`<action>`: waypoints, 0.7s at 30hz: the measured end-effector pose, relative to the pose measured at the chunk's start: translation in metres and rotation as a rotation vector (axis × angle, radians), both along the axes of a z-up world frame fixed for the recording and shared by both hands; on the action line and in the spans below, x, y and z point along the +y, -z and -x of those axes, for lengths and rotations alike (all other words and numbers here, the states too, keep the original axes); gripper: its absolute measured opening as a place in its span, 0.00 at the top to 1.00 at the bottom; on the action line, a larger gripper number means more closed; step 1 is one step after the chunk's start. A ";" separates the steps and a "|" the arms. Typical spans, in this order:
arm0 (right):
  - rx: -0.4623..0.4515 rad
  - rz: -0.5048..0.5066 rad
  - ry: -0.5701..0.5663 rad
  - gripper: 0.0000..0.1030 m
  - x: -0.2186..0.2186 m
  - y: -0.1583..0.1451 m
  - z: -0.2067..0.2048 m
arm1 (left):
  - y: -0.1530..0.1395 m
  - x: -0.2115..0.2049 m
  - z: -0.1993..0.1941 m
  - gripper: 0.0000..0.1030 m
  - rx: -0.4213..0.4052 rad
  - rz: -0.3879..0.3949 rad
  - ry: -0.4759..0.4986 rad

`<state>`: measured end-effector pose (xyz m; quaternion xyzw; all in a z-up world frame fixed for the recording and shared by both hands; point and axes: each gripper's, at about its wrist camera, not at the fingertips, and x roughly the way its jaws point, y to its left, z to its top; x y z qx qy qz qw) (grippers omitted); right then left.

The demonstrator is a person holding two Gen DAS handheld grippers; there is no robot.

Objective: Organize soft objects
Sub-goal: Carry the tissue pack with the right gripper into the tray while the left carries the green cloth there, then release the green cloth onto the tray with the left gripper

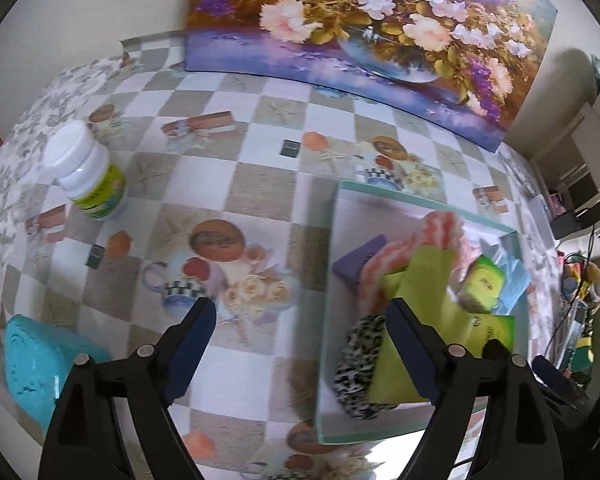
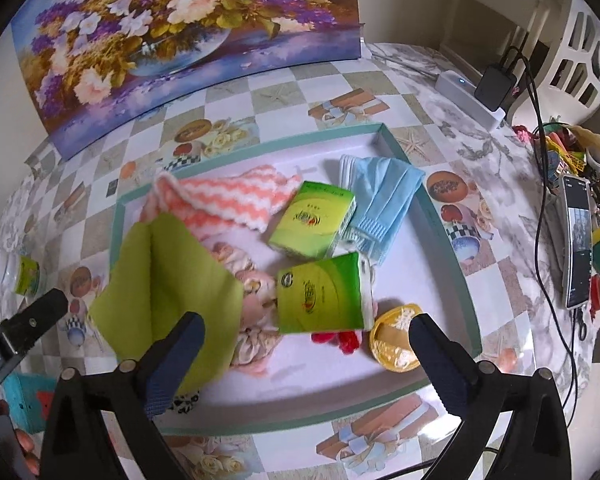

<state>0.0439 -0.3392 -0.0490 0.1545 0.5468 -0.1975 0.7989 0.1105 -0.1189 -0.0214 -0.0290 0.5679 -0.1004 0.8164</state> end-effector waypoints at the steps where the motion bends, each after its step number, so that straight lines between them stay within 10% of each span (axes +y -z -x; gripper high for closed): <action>1: -0.006 -0.002 -0.003 0.00 0.002 -0.001 0.002 | 0.000 0.002 0.002 0.15 -0.006 -0.009 -0.001; 21: -0.022 0.048 -0.116 0.00 0.050 -0.010 0.040 | -0.004 0.036 0.059 0.15 -0.020 -0.130 0.013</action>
